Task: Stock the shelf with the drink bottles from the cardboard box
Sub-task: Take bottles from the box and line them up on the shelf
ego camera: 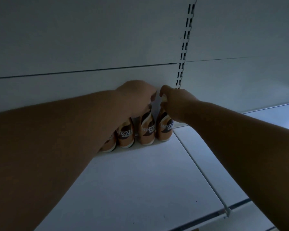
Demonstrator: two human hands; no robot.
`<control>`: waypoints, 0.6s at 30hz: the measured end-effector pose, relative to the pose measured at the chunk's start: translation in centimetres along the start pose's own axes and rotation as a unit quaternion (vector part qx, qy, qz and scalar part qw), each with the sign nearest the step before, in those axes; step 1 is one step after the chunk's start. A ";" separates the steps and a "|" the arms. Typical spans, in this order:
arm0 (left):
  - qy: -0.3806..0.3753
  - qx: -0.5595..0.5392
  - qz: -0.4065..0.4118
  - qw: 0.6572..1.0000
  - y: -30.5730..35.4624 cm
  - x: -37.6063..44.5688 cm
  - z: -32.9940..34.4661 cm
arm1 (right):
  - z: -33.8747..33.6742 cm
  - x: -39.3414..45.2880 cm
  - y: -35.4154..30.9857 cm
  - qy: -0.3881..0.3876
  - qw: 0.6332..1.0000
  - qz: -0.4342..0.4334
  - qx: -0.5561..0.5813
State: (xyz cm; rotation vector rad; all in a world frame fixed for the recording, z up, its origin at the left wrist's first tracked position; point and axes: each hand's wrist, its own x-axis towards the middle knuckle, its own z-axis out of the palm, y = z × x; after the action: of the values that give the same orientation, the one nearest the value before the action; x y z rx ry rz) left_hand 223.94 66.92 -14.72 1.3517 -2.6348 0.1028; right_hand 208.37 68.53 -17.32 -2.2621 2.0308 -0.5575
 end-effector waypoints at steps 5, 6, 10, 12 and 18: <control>0.004 -0.001 0.000 1.000 0.6 0.0 0.5 | 0.0 -0.1 -0.1 -0.001 1.000 -0.016 0.013; 0.008 -0.002 0.001 1.000 0.7 0.0 0.5 | 0.0 -0.2 0.0 0.001 1.000 -0.016 0.016; 0.007 -0.003 -0.008 1.000 0.6 0.0 0.5 | -0.1 -0.5 0.5 0.008 0.999 -0.013 0.040; -0.002 0.000 -0.012 1.000 0.4 0.0 0.5 | -0.1 -0.6 0.6 0.013 0.998 -0.013 0.055; -0.024 0.000 -0.013 1.000 -0.1 -0.1 0.0 | 0.6 -0.2 0.0 0.020 0.998 -0.019 0.054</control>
State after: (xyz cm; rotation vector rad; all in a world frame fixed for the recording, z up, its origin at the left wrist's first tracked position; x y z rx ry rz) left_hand 224.06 67.00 -14.74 1.4037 -2.6555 0.0684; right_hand 208.49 68.56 -17.92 -2.2508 1.9282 -0.7032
